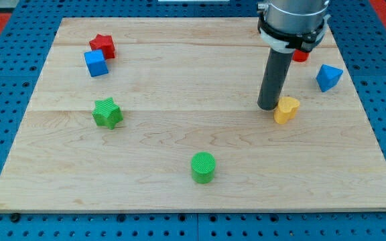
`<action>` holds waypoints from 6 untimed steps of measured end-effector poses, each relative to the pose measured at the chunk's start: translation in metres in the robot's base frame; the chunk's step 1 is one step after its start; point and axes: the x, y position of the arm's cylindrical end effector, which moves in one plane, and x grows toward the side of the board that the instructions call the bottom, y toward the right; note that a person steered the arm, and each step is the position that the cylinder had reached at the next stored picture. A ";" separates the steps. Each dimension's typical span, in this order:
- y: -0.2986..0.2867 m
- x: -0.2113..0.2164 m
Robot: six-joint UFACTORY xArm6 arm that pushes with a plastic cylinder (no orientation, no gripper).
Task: Slide the yellow heart below the blue triangle
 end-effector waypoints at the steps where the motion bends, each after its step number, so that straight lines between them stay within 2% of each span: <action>1: -0.024 0.019; 2: -0.013 0.028; 4: -0.005 0.019; 6: 0.038 0.006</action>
